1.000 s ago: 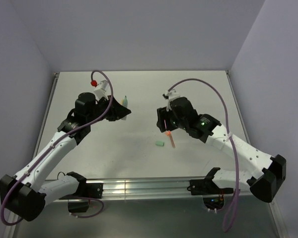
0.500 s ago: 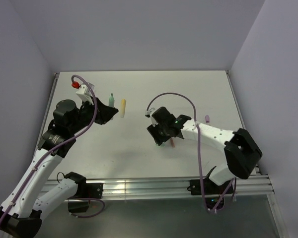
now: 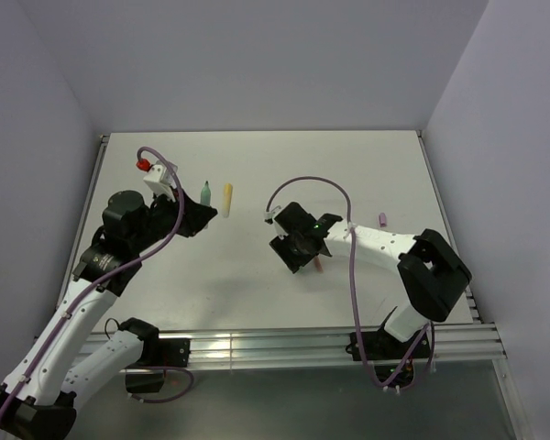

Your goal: Insert the pens into the pen caps

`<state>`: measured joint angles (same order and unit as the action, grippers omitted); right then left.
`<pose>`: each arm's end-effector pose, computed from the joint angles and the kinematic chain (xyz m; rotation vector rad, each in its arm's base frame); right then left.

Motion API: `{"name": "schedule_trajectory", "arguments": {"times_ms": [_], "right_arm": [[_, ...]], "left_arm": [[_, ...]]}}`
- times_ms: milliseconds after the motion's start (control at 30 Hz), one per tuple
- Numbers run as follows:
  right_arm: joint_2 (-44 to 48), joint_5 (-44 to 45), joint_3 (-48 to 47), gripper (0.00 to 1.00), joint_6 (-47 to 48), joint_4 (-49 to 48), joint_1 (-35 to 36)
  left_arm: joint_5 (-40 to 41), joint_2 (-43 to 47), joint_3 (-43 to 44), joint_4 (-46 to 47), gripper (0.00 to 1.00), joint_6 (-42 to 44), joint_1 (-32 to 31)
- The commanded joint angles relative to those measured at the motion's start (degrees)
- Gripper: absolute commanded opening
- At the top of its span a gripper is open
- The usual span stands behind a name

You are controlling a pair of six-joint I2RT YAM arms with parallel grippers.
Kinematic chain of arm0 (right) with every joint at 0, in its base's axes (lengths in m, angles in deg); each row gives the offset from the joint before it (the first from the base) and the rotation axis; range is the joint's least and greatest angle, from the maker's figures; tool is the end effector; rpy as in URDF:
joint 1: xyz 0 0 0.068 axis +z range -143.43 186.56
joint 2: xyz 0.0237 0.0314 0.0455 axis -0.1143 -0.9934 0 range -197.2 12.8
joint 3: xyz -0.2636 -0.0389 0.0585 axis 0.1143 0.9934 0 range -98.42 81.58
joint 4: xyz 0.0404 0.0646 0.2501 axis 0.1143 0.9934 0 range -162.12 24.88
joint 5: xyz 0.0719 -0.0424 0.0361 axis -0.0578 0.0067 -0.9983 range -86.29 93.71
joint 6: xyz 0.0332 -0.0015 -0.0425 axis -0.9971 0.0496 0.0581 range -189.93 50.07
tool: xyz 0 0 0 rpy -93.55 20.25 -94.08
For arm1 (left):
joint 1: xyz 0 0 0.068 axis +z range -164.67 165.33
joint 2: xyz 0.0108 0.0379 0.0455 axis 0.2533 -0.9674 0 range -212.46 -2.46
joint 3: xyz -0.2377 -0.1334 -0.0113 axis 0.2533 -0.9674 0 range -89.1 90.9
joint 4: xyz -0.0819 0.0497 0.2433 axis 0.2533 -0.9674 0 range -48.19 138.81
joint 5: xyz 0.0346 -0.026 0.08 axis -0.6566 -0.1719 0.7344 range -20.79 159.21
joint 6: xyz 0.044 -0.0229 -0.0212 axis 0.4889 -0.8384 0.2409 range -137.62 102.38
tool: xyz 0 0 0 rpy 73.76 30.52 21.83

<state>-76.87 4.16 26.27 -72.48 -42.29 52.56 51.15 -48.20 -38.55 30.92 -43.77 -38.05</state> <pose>0.2102 0.2173 0.1900 -1.0034 2.5251 0.2462 0.1609 -0.0816 0.3585 0.1902 1.8703 -0.8898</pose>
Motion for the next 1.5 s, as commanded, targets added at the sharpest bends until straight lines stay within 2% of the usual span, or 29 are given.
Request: {"name": "schedule_trajectory", "arguments": {"times_ms": [0, 567, 867, 1267, 1467], "right_arm": [[-1.47, 1.66, -2.87, 0.57, 1.14, -0.38, 0.58], [-5.96, 0.96, -3.49, 0.57, 1.76, -2.40, 0.50], [-8.85, 0.78, -3.58, 0.54, 0.00, -3.11, 0.23], [-12.02, 1.75, -5.86, 0.47, -7.55, 2.34, 0.32], [-12.11, 4.03, -6.12, 0.49, -13.27, 6.29, 0.41]], "left_arm": [[0.57, 0.65, -0.36, 2.60, 0.00, 1.19, 0.35], [1.19, 0.30, -0.80, 2.77, 0.00, 1.10, 0.35], [1.54, 0.12, -1.06, 2.69, 0.00, 1.02, 0.44], [1.19, -0.67, -0.36, 2.42, 0.00, 0.75, 0.61], [0.31, -1.72, -0.18, 2.51, 0.00, 0.14, 0.70]]}}
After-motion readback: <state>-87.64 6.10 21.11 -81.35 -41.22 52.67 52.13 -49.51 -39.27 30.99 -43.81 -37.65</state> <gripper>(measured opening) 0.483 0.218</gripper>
